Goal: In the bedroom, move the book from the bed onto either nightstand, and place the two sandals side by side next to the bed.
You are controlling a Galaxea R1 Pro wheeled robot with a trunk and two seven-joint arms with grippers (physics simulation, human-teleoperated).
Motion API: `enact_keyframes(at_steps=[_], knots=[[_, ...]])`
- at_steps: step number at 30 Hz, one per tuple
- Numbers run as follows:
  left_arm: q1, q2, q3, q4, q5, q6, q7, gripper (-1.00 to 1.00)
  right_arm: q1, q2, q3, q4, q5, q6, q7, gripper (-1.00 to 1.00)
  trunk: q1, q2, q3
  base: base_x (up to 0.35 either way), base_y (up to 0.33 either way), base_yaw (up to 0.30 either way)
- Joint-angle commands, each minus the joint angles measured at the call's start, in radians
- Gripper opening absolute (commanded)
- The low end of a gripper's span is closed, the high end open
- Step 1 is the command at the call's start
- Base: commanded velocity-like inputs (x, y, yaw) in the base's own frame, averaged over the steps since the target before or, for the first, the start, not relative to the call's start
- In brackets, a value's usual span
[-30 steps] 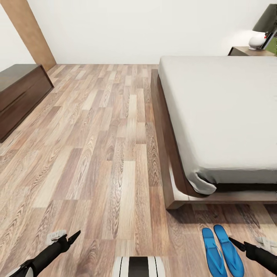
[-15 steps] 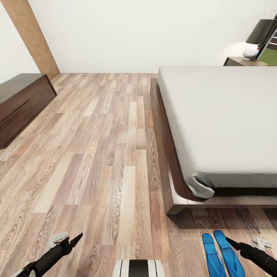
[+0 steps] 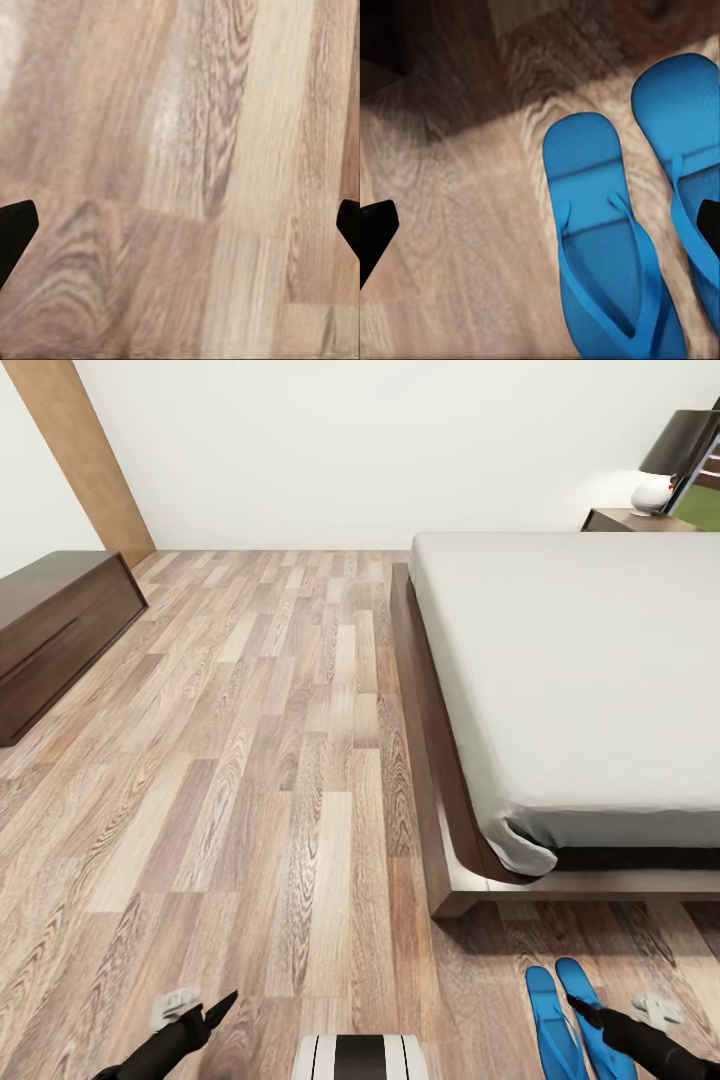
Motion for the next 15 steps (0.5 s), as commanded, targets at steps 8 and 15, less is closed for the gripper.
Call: enact_keyframes(at_steps=[8,15], knots=[[0.012,-0.005,0.009,0.027,-0.011,-0.004,0.040,1.00,-0.001,0.045,-0.001,0.047,-0.003,-0.042,0.005,1.00,0.000,0.000,-0.001,0.000,0.000,0.000],[0.013,-0.005,0.009,0.029,-0.011,-0.004,0.053,1.00,-0.001,0.052,-0.001,0.070,-0.003,-0.052,0.003,1.00,0.000,0.000,-0.001,0.000,0.000,0.000]])
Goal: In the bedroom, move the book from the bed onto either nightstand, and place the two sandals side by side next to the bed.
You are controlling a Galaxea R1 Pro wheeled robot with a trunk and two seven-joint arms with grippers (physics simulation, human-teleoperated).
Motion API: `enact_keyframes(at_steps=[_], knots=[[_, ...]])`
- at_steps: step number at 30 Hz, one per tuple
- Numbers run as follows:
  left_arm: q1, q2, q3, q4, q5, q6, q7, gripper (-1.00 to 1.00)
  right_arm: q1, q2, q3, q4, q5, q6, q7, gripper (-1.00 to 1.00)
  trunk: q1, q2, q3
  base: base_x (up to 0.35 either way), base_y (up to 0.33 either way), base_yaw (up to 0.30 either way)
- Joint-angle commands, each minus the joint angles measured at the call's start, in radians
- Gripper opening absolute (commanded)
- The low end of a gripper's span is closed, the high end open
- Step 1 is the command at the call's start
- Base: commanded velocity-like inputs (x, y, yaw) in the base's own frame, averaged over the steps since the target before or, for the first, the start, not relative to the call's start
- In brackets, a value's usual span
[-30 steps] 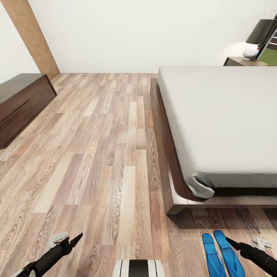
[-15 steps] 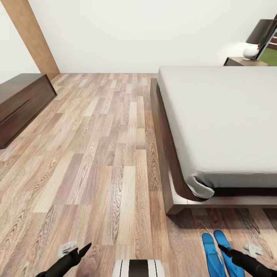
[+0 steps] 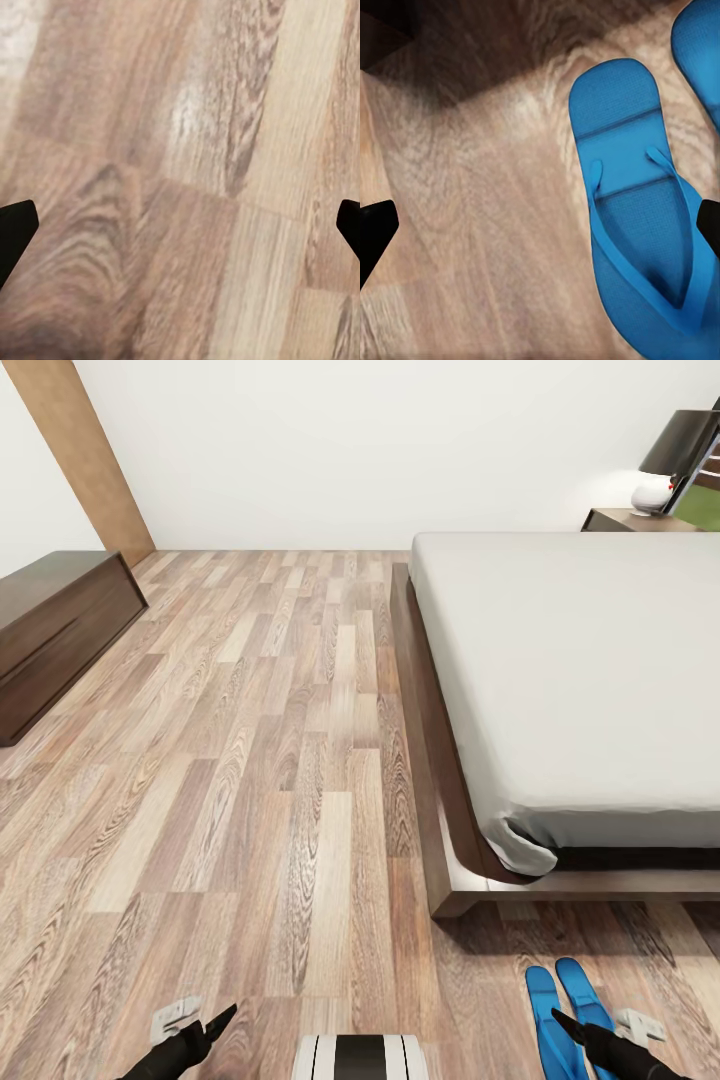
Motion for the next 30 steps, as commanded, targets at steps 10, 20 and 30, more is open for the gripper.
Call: enact_keyframes(at_steps=[10,20,30], knots=[[-0.001,-0.001,0.008,0.000,-0.011,-0.003,-0.005,1.00,-0.001,0.000,-0.005,0.002,0.002,-0.003,0.004,1.00,0.000,0.000,-0.001,0.000,0.000,0.000],[-0.001,-0.001,0.008,0.000,-0.011,-0.003,-0.005,1.00,-0.001,0.000,-0.005,0.002,0.002,-0.003,0.003,1.00,0.000,0.000,-0.001,0.000,0.000,0.000],[-0.001,-0.001,0.008,0.000,-0.011,-0.003,-0.003,1.00,-0.001,0.000,-0.005,0.002,0.002,-0.003,0.003,1.00,0.000,0.000,-0.001,0.000,0.000,0.000]])
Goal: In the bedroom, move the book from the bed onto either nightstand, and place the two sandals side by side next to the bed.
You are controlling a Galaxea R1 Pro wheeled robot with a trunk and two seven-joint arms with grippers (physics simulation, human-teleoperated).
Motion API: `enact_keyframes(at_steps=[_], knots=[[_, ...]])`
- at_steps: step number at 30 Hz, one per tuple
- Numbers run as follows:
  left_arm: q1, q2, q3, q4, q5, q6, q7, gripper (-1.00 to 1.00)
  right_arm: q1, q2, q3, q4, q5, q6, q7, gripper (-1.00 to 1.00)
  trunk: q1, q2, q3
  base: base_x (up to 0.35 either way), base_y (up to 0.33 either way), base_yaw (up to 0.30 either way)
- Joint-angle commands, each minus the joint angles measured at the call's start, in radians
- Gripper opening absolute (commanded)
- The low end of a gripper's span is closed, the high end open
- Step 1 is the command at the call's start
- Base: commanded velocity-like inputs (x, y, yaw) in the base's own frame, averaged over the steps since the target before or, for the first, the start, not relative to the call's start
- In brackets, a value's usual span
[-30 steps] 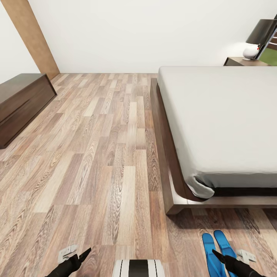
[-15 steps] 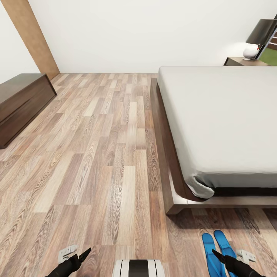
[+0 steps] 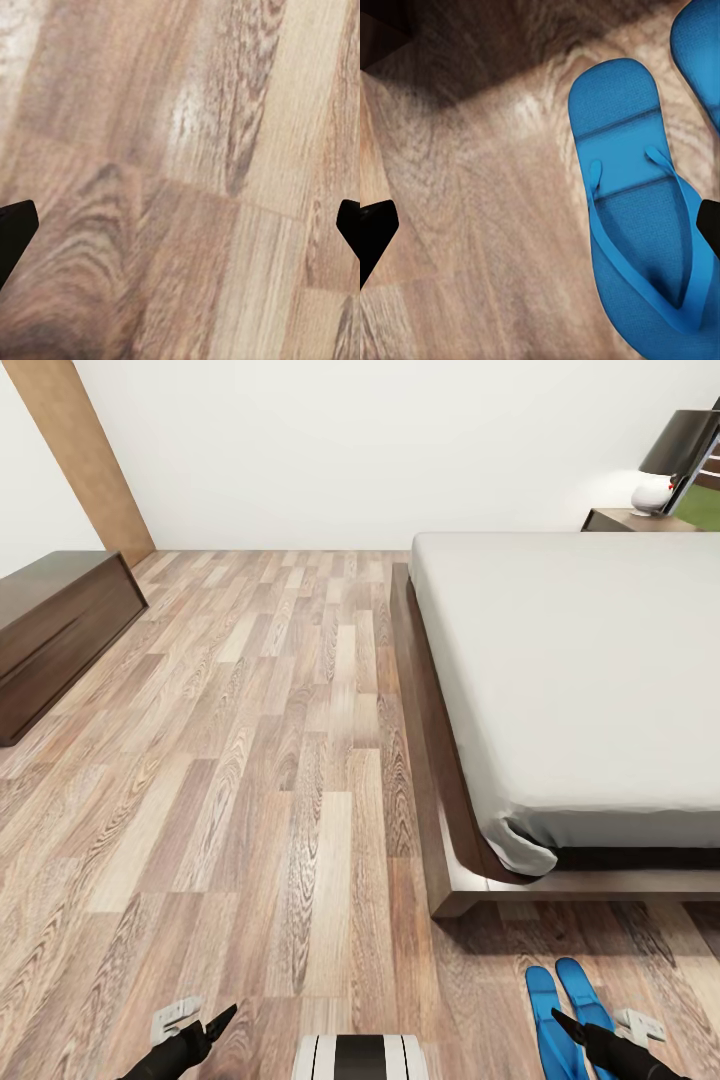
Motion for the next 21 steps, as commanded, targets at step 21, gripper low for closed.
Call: enact_keyframes(at_steps=[21], knots=[[-0.001,0.000,0.008,0.000,-0.010,-0.003,-0.005,1.00,-0.001,0.000,-0.005,0.002,0.003,-0.004,0.008,1.00,0.000,0.000,0.006,0.000,0.000,-0.074]])
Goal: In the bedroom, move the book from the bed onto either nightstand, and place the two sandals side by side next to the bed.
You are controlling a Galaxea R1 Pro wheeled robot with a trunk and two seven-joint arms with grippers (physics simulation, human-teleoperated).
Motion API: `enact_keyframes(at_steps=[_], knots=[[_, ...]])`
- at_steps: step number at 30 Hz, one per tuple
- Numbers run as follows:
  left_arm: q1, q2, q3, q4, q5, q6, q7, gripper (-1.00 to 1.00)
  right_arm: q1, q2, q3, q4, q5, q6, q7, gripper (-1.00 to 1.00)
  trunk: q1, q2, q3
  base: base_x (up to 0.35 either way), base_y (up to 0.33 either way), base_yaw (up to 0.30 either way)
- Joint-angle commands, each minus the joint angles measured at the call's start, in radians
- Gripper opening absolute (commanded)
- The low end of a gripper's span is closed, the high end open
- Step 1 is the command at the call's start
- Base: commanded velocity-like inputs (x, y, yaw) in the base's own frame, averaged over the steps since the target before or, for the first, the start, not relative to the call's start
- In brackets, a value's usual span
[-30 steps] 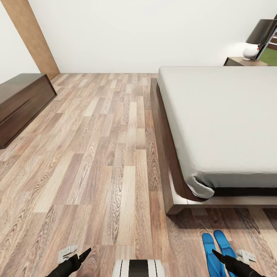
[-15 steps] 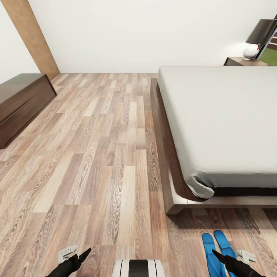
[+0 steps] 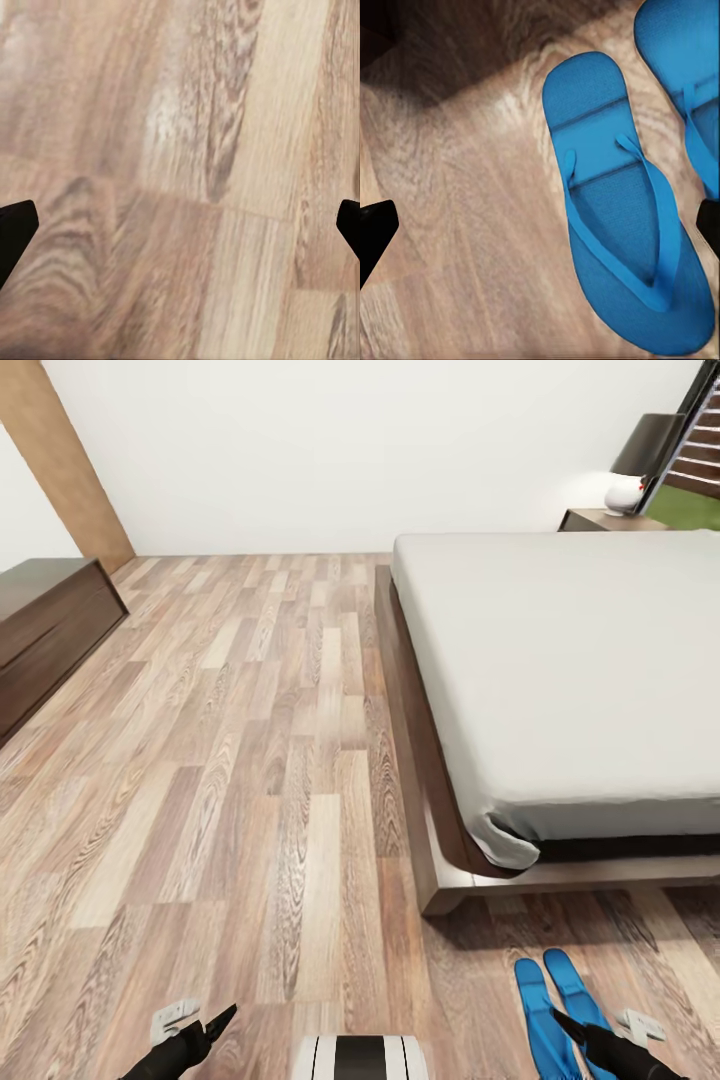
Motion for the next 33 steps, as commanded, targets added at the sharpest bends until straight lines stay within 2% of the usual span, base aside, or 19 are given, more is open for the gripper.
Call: enact_keyframes(at_steps=[1,23,33], knots=[[-0.001,0.000,0.008,0.000,-0.011,-0.003,-0.005,1.00,-0.001,0.000,-0.004,0.002,0.002,-0.002,0.005,1.00,0.000,0.000,0.000,0.000,0.000,-0.247],[-0.001,-0.001,0.008,0.000,-0.011,-0.003,-0.005,1.00,-0.001,0.000,-0.004,0.003,0.002,-0.002,0.004,1.00,0.000,0.000,0.019,0.000,0.000,-0.253],[-0.001,0.000,0.008,0.000,-0.011,-0.003,-0.005,1.00,-0.001,0.001,-0.004,0.004,0.002,-0.002,0.005,1.00,0.000,0.000,0.020,0.000,0.000,-0.061]])
